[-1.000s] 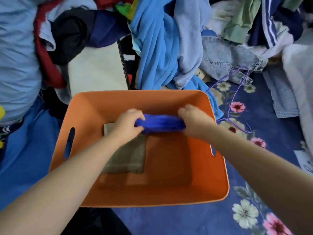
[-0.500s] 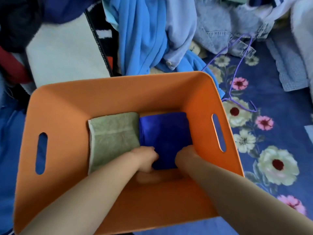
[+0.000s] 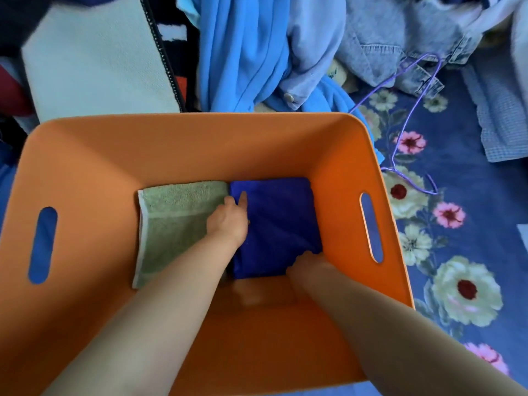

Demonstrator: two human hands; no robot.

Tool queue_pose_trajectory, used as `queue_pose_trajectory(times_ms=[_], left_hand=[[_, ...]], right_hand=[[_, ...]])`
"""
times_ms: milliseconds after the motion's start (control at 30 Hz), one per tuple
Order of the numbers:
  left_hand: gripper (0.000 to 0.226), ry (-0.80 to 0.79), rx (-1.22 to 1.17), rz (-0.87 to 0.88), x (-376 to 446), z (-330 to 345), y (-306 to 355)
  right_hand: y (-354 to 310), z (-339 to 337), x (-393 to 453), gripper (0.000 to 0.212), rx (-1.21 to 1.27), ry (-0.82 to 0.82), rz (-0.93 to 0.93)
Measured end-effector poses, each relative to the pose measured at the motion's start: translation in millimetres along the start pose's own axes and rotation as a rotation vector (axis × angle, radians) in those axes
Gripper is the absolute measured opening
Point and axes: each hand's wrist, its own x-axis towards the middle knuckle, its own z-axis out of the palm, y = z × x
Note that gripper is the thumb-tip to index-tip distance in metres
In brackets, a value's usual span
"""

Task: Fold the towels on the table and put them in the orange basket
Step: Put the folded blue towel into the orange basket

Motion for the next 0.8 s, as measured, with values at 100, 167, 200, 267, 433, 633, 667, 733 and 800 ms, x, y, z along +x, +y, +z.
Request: queue_pose_trajectory(times_ms=[100,167,200,267,433,633,667,733,800], left_hand=[[0.06,0.076,-0.032,0.024,1.9,-2.8,1.6],[0.06,0.104,-0.043,0.04,-3.4,-3.0,1.5],[0.06,0.134,-0.028,0.052,-8.9,-2.3,0.5],[0.066,0.22,0.061,0.136,-20.9,0.7,-3.2],[0.099,0.004,0.272,0.307,-36.5,14.0,-15.2],[0.107,-0.107,0.363,0.246,-32.6,25.3,-24.2],[0.107,-0.126,0.36,0.249,-30.5,25.7,-25.1],[0.108,-0.161,0.367,0.255,-26.8,24.2,-26.3],[0.108,-0.191,0.384,0.258,-24.1,19.7,-25.9]], right_hand=[[1.0,-0.1,-5.6,0.047,0.003,0.007,-0.019],[0.1,-4.7,-13.9,0.042,0.028,0.018,-0.031],[0.3,-9.7,-18.6,0.038,0.061,0.071,-0.031],[1.9,-22.0,-25.0,0.031,0.156,0.309,0.002],[12.9,-42.9,-6.0,0.061,0.379,0.609,0.184],[22.1,-35.5,27.3,0.07,0.612,0.475,0.145],[23.2,-32.7,29.8,0.071,0.613,0.461,0.139],[25.7,-30.9,31.3,0.072,0.598,0.436,0.127],[28.0,-34.5,29.3,0.072,0.587,0.406,0.123]])
